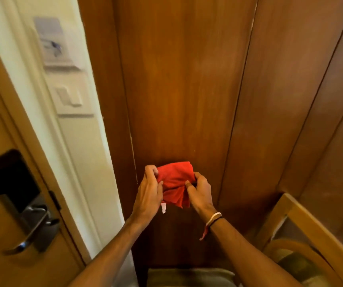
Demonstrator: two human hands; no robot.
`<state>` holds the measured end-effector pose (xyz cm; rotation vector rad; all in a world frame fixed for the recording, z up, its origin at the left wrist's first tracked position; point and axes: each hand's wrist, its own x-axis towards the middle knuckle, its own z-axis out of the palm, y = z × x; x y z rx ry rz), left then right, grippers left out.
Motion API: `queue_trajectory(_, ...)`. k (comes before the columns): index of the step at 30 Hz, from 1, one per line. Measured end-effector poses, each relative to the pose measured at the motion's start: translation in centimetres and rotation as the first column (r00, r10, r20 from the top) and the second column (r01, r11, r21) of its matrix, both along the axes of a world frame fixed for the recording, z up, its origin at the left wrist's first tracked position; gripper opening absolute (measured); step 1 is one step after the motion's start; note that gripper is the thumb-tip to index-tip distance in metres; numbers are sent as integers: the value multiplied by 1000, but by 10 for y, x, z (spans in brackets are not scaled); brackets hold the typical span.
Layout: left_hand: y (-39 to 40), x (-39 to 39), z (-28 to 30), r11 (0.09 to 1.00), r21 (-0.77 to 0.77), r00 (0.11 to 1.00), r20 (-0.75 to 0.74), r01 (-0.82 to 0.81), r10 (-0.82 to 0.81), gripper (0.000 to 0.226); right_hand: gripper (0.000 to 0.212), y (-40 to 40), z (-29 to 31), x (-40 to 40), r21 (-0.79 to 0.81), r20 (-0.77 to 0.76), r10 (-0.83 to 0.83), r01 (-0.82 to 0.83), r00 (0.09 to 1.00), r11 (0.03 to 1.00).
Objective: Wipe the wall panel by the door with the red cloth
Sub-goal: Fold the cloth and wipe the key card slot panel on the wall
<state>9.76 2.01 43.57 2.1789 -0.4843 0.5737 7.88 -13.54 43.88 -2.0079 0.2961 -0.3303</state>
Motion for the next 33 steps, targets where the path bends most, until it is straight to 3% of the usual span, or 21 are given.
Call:
queue_trajectory(3, 14, -3, 42, 995, 72, 989, 137, -73, 63, 11, 34, 14, 48, 3, 3, 91, 33, -34, 995, 999)
queue_trajectory(9, 48, -4, 115, 973, 48, 951, 224, -227, 211, 19, 32, 56, 128, 13, 53, 273, 97, -116, 957, 992)
queue_trajectory(15, 82, 1, 162, 912, 27, 880, 275, -409, 386, 38, 24, 102, 179, 28, 351, 338, 75, -199, 938, 915)
queue_trajectory(19, 104, 11, 189, 874, -41, 821, 323, -485, 471, 43, 24, 130, 209, 41, 431, 393, 109, -288, 913, 855)
queue_trajectory(26, 152, 33, 242, 809, -130, 712, 411, -573, 570, 42, 24, 184, 267, 64, 333, 519, 188, -400, 834, 854)
queue_trajectory(29, 165, 45, 254, 715, -4, 639, 445, -699, 627, 52, 18, 198, 281, 73, 198, 565, 245, -417, 788, 887)
queue_trajectory(33, 163, 56, 239, 739, 165, 707, 482, -653, 518, 72, 17, 192, 281, 82, -9, 614, 297, -370, 731, 929)
